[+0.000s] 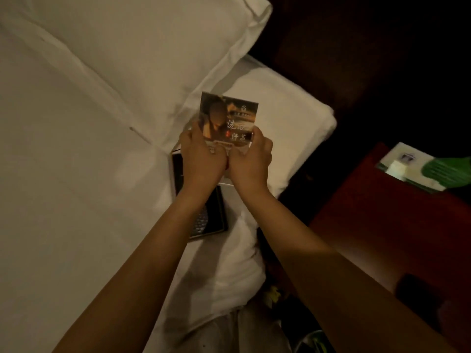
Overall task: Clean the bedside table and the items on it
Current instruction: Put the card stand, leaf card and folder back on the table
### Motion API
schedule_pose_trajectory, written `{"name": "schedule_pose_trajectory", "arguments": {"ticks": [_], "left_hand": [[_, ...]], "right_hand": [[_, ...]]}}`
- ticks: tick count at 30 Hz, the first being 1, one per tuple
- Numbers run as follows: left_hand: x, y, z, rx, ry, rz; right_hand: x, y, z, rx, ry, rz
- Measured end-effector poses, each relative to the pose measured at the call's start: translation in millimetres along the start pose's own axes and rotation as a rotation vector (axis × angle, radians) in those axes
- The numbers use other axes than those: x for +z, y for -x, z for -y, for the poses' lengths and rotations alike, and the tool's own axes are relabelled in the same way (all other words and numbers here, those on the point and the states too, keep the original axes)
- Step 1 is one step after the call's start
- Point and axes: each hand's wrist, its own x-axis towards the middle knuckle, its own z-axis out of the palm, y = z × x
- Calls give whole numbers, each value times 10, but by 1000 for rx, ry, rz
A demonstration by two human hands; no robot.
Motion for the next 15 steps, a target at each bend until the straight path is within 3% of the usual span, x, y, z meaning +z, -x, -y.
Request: {"name": "schedule_pose_trajectory", "arguments": {"ticks": [7,15], "left_hand": [[1009,415,-624,169,25,231],[1986,897,-1051,276,-18,480]], "right_hand": [[-1074,-240,-557,44,-4,-253],[-2173,-271,-1313,80,69,-380]]}}
